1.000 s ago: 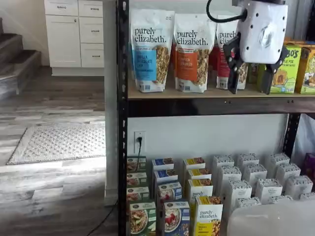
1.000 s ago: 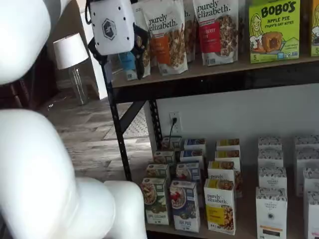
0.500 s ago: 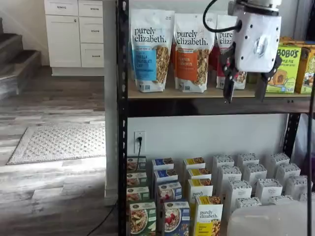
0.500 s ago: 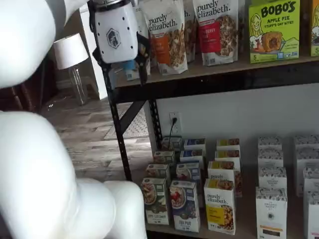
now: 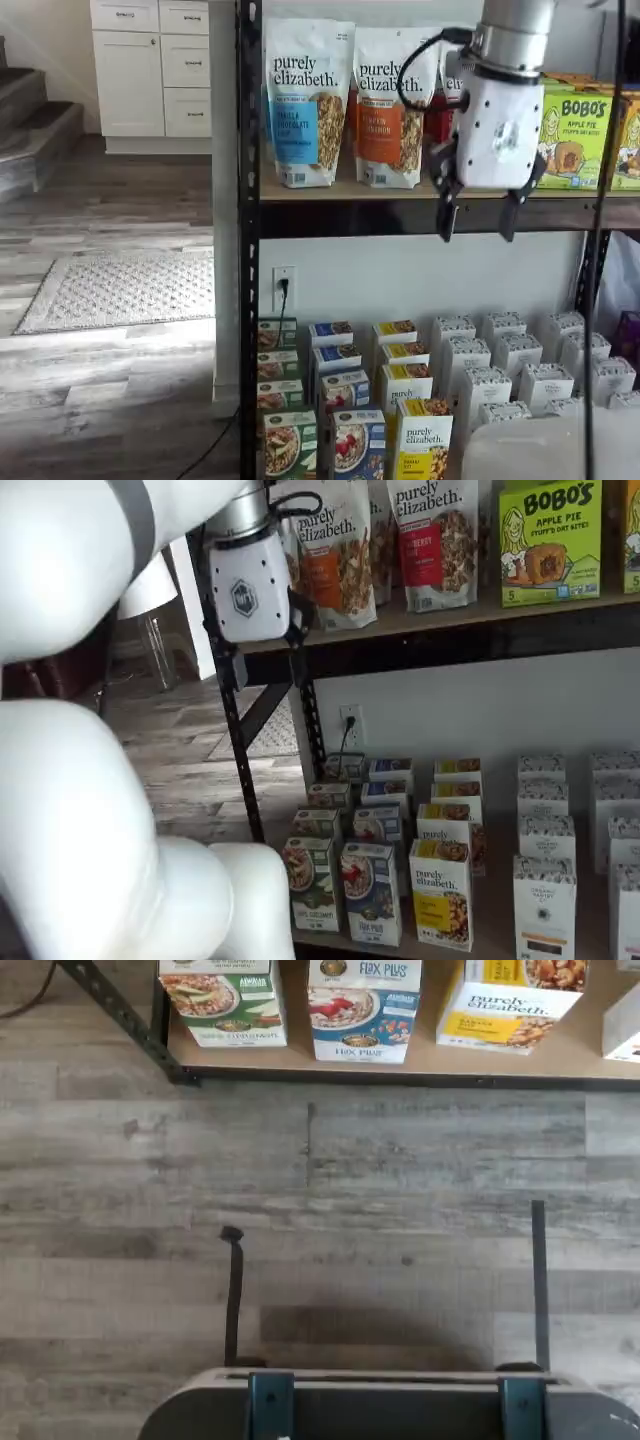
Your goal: Pick up the blue and white box that is on the bottom shelf, the second box from the left
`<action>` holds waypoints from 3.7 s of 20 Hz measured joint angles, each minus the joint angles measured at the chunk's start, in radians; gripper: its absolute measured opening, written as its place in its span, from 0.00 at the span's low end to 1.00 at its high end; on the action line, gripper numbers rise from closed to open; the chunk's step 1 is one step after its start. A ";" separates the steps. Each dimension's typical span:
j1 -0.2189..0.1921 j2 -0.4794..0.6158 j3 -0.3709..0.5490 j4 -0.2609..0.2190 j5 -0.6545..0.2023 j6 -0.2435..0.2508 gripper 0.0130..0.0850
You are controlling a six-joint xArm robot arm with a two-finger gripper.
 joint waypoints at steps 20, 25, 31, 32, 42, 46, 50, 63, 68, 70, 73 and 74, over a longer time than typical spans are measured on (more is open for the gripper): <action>0.048 0.091 0.362 0.013 -0.462 0.024 1.00; 0.048 0.136 0.417 0.021 -0.577 0.014 1.00; 0.053 0.208 0.474 0.014 -0.759 0.011 1.00; 0.053 0.223 0.480 0.015 -0.789 0.009 1.00; 0.045 0.378 0.483 0.041 -0.965 -0.028 1.00; 0.049 0.448 0.469 0.029 -1.013 -0.019 1.00; 0.059 0.508 0.455 0.034 -1.055 -0.016 1.00; 0.082 0.694 0.378 0.042 -1.138 -0.005 1.00; 0.063 0.768 0.356 -0.018 -1.202 0.026 1.00; 0.055 0.796 0.349 -0.026 -1.218 0.024 1.00; 0.044 0.839 0.342 -0.028 -1.249 0.014 1.00; 0.042 0.852 0.341 -0.024 -1.260 0.008 1.00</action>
